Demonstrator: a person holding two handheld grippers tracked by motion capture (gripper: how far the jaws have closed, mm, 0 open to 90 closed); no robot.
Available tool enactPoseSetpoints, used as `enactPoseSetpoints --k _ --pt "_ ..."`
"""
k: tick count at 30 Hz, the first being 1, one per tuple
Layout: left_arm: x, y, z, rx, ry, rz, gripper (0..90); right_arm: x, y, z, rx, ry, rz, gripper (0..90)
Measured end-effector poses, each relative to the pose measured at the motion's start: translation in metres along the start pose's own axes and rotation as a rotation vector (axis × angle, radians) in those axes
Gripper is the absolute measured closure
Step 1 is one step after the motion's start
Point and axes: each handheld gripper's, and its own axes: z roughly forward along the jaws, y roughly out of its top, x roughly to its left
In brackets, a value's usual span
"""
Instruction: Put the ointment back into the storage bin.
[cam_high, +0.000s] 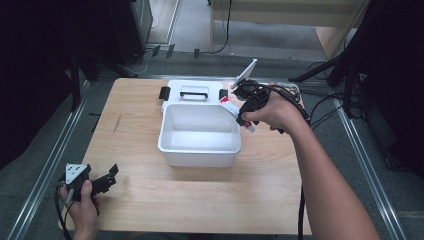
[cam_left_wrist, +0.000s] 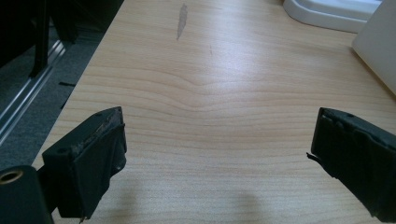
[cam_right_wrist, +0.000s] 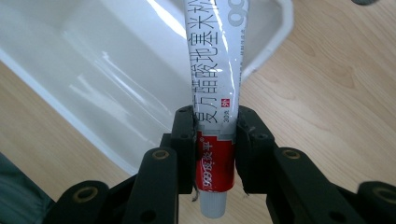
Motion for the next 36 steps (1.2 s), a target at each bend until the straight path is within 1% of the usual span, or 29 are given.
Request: enactPoseSetpoints --k 5,7,9,11,14,16,17,19,21,24,28,31,36 --pt "0.0 0.0 0.0 0.001 -0.001 -0.001 3.8 0.012 0.005 0.003 -0.007 0.023 -0.08 72.3" --pt "0.0 0.0 0.0 -0.001 -0.001 -0.001 3.8 0.017 0.007 0.004 -0.014 0.035 -0.142 72.3" --pt "0.0 0.0 0.0 0.0 -0.001 -0.001 3.8 0.021 0.008 0.006 -0.017 0.05 -0.187 72.3" --pt "0.0 0.0 0.0 0.0 -0.003 -0.002 3.8 0.024 0.009 0.01 -0.017 0.062 -0.244 72.2" --pt "0.0 0.0 0.0 0.0 -0.003 -0.002 3.8 0.027 0.009 0.017 -0.012 0.067 -0.323 72.2" --pt "0.0 0.0 0.0 0.001 -0.004 -0.003 3.8 0.028 0.009 0.021 -0.011 0.078 -0.366 72.2" --pt "0.0 0.0 0.0 0.002 -0.003 -0.002 3.8 0.03 0.009 0.024 -0.013 0.08 -0.399 72.1" --pt "0.0 0.0 0.0 0.0 -0.004 -0.002 3.8 0.031 0.01 0.027 -0.016 0.089 -0.428 72.1" --pt "0.0 0.0 0.0 0.0 -0.004 -0.003 3.8 0.033 0.011 0.03 -0.019 0.085 -0.462 72.1" --pt "0.0 0.0 0.0 0.0 -0.005 -0.002 3.8 0.035 0.012 0.036 -0.025 0.097 -0.497 72.1" --pt "0.0 0.0 0.0 0.001 -0.005 -0.002 3.8 0.036 0.011 0.046 -0.006 0.104 -0.54 72.1" --pt "0.001 0.0 0.0 0.001 -0.006 -0.003 3.8 0.037 0.01 0.052 0.016 0.101 -0.559 72.1" --pt "0.001 0.0 0.0 0.001 -0.006 -0.004 3.8 0.035 0.008 0.06 0.026 0.112 -0.587 72.1"
